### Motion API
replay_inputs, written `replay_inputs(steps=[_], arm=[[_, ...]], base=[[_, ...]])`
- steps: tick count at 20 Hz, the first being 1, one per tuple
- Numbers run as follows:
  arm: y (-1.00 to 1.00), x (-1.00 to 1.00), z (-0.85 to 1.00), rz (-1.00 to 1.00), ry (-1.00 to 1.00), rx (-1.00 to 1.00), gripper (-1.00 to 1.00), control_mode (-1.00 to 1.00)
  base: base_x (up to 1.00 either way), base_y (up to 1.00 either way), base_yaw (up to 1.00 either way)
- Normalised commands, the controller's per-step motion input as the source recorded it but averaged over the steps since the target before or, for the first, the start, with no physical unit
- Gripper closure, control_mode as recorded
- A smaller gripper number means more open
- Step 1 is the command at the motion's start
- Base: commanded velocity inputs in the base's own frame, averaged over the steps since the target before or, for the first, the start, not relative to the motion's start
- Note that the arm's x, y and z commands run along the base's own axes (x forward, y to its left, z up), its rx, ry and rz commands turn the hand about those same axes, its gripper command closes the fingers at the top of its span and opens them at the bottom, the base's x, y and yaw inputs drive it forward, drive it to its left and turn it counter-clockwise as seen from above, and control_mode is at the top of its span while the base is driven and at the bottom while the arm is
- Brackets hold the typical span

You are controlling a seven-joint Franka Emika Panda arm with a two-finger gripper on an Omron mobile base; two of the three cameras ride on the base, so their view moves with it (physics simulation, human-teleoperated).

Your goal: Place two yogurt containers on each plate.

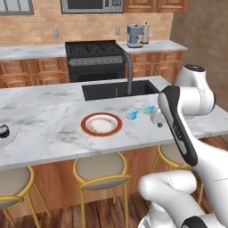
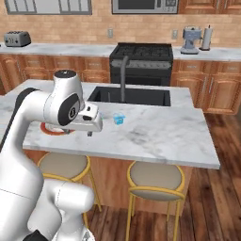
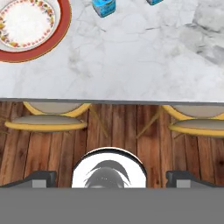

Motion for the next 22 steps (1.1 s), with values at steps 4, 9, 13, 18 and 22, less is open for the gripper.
replay_inputs(steps=[4, 9, 13, 18, 22], arm=[[0.00, 0.00, 0.00, 0.00, 0.00, 0.00, -1.00, 1.00], [0.00, 0.00, 0.00, 0.00, 0.00, 0.00, -1.00, 1.00], [0.00, 0.00, 0.00, 0.00, 0.00, 0.00, -1.00, 1.00], [0.00, 0.00, 0.00, 0.00, 0.00, 0.00, -1.00, 1.00], [0.00, 0.00, 0.00, 0.00, 0.00, 0.00, -1.00, 1.00]], base=[[0.59, 0.12, 0.13], [0.93, 0.05, 0.01], [0.86, 0.00, 0.14], [0.60, -0.01, 0.16], [0.00, 0.00, 0.00]])
